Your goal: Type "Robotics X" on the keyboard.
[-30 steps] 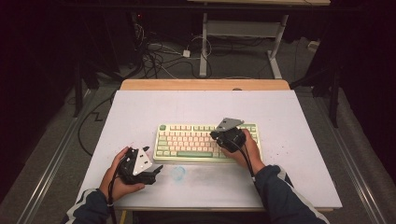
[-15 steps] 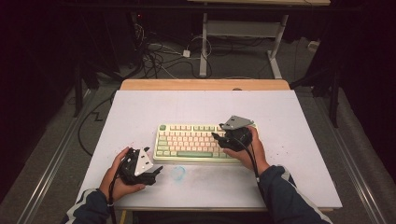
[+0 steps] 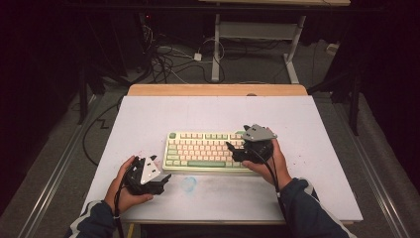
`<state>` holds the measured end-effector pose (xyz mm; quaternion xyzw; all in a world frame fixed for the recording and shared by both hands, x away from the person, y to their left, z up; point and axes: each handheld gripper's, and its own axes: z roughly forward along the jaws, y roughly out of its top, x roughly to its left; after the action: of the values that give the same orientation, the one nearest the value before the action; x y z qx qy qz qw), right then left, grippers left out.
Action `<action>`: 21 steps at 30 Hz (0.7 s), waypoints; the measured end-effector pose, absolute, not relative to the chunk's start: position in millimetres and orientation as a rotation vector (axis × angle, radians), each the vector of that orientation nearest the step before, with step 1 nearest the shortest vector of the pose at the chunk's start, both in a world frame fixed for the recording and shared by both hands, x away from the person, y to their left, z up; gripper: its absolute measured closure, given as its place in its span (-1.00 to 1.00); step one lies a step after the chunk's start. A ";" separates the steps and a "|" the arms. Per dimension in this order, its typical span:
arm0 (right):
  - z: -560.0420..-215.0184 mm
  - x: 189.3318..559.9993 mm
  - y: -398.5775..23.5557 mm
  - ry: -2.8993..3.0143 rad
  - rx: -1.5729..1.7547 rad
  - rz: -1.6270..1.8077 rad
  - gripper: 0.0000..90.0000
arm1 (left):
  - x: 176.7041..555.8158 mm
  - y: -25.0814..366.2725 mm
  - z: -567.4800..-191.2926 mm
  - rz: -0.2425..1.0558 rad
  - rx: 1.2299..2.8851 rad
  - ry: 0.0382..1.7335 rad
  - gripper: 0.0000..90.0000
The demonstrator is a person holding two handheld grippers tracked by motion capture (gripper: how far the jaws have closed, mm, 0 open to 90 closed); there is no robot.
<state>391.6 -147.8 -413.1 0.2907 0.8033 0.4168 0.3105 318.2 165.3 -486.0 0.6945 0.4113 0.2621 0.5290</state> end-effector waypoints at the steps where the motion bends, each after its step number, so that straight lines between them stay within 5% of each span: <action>1: -412.2 389.7 -149.8 2.116 0.771 1.109 -0.54 | 318.7 165.9 -485.1 0.623 1.654 0.990 -0.54; 21: -416.1 349.9 -190.9 2.014 0.722 1.091 -0.53 | 322.8 166.4 -481.0 0.626 1.609 1.043 -0.22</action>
<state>349.9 -190.9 -416.1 0.2803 0.7819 0.4235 0.3615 322.8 166.4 -481.0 0.6750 0.4373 0.2626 0.5331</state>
